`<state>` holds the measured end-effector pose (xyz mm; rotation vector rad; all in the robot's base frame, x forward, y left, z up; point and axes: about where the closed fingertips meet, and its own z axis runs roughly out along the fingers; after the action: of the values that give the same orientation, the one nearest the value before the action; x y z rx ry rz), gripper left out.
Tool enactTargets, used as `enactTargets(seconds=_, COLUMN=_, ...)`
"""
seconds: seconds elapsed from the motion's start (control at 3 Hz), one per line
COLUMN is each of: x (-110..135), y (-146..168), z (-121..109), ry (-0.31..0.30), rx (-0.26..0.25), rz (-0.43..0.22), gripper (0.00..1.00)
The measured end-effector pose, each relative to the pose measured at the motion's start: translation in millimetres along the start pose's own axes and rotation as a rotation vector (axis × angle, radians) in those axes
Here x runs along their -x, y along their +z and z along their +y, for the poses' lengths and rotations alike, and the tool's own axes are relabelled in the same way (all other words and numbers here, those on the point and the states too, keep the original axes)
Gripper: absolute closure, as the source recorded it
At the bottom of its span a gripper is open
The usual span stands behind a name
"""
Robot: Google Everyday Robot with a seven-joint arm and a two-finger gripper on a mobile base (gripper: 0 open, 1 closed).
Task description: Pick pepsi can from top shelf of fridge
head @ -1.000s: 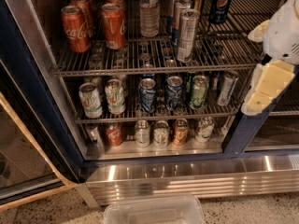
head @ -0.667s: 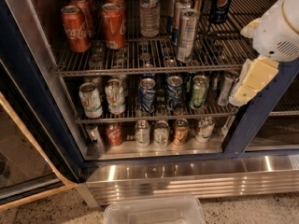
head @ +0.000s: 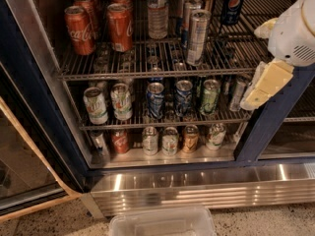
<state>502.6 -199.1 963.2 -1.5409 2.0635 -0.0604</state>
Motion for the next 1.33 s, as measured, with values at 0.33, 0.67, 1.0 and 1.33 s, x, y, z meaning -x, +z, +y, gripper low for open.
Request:
enactTargets(seconds=0.33, x=13.4, y=12.1, z=-17.0, ry=0.010, rx=-0.044, rz=-0.135, gripper=0.00)
enactTargets(seconds=0.67, x=37.4, y=23.1, z=-41.5, ry=0.000, rx=-0.083, rz=-0.257, gripper=0.00)
enactTargets(seconds=1.0, x=37.4, y=23.1, z=-41.5, ry=0.000, rx=-0.083, rz=-0.257, gripper=0.00)
enactTargets(seconds=1.33, x=38.3, y=25.6, z=-50.8, ry=0.036, rx=-0.140, rz=-0.304, gripper=0.00)
